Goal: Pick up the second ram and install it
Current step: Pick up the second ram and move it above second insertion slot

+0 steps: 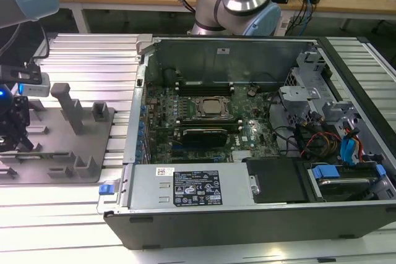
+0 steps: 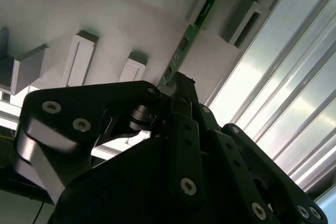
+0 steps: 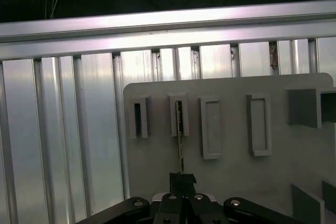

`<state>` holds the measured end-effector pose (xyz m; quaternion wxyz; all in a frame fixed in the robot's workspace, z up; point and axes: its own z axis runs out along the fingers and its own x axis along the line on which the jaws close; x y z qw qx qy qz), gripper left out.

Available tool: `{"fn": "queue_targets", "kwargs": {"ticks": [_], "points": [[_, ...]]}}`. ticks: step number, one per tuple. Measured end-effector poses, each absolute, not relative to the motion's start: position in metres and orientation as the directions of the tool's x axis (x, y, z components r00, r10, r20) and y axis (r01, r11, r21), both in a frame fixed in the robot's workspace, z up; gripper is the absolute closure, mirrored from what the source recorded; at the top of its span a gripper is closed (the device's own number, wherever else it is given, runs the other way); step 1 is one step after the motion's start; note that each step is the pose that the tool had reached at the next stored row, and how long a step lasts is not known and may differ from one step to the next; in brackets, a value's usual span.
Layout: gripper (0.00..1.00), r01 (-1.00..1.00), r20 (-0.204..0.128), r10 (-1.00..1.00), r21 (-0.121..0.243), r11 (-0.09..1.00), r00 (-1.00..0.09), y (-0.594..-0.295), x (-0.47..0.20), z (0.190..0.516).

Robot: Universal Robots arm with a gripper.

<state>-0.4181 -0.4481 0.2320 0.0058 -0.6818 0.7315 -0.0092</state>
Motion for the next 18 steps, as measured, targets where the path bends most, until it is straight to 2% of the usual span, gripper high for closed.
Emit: {"fn": "queue_targets", "kwargs": {"ticks": [2,4,6,8,18], "points": [[0.92,-0.997,0.004,-0.998,-0.021,0.070,-0.070,-0.448,-0.418,0.232],[0.78,-0.997,0.004,-0.998,-0.021,0.070,-0.070,-0.448,-0.418,0.232],[0.78,-0.997,0.004,-0.998,-0.022,0.070,-0.070,-0.448,-0.418,0.232],[0.78,-0.998,0.004,-0.998,-0.003,0.070,-0.070,-0.448,-0.418,0.231],[0.78,-1.000,0.004,-1.000,-0.002,0.030,-0.030,-0.446,-0.421,0.219]]}}
